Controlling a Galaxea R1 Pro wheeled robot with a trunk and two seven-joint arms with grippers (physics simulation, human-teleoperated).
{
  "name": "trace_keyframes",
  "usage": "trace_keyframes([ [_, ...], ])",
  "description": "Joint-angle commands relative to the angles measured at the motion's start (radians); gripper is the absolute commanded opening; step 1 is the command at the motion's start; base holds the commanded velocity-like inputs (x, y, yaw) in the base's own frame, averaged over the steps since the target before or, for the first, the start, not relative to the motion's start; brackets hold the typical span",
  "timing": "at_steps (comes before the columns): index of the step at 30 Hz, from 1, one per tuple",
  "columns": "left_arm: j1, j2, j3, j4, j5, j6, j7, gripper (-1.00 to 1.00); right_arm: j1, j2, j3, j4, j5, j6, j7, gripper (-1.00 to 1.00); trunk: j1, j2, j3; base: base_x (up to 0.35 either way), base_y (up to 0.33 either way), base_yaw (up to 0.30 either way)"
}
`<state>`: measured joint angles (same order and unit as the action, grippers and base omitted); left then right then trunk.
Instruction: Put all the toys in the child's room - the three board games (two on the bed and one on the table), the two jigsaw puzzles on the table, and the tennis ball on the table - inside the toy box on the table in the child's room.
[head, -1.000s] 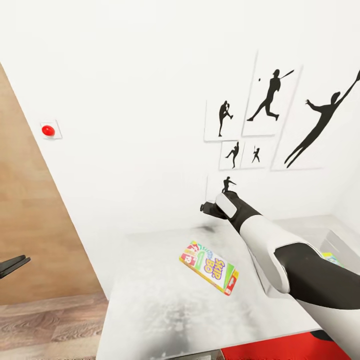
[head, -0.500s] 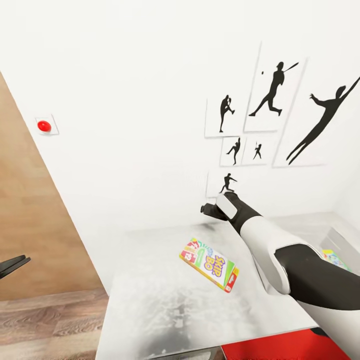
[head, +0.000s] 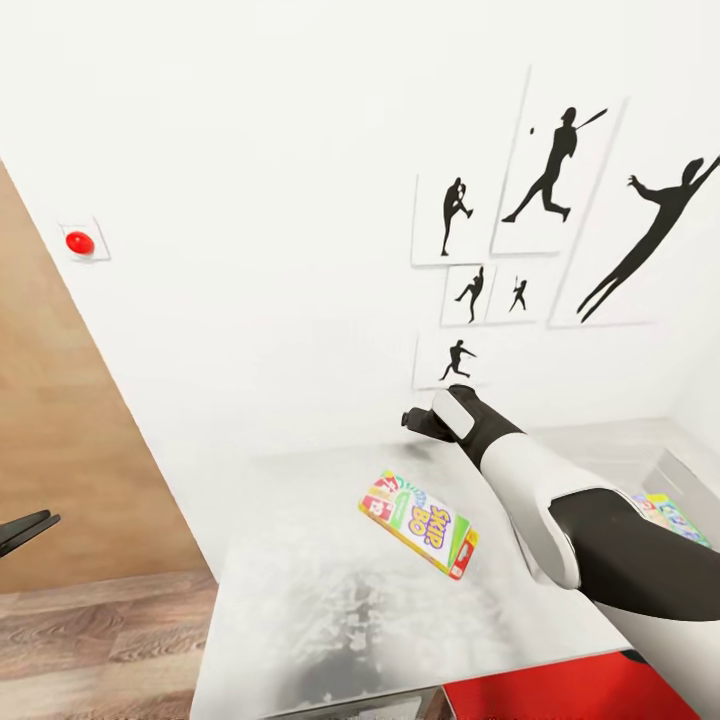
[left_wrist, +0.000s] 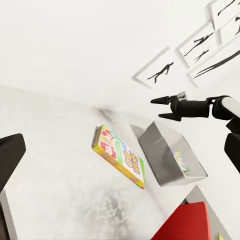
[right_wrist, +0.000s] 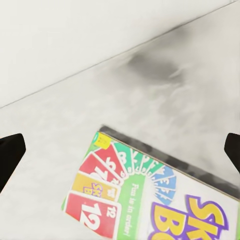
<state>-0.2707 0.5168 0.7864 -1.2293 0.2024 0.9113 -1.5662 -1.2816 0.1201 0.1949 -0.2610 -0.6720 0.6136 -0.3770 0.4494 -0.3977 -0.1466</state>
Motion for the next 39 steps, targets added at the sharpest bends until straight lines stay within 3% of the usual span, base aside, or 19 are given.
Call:
trace_keyframes([
  [1,-0.001,0.000,0.000,0.000,-0.001,0.011,-0.005,1.00,-0.001,-0.001,0.008,-0.001,-0.011,0.003,-0.008,1.00,0.001,-0.002,-0.004,0.000,0.000,0.000],
  [33,-0.001,0.000,0.000,0.000,-0.001,0.011,-0.005,1.00,-0.002,-0.014,0.006,0.003,-0.013,-0.002,-0.010,1.00,0.001,-0.002,-0.056,0.000,0.000,0.000],
  [39,-0.001,0.000,0.000,0.000,-0.001,0.011,-0.005,1.00,-0.002,-0.014,0.006,0.005,-0.015,-0.037,-0.011,1.00,0.001,-0.002,-0.065,0.000,0.005,0.000],
])
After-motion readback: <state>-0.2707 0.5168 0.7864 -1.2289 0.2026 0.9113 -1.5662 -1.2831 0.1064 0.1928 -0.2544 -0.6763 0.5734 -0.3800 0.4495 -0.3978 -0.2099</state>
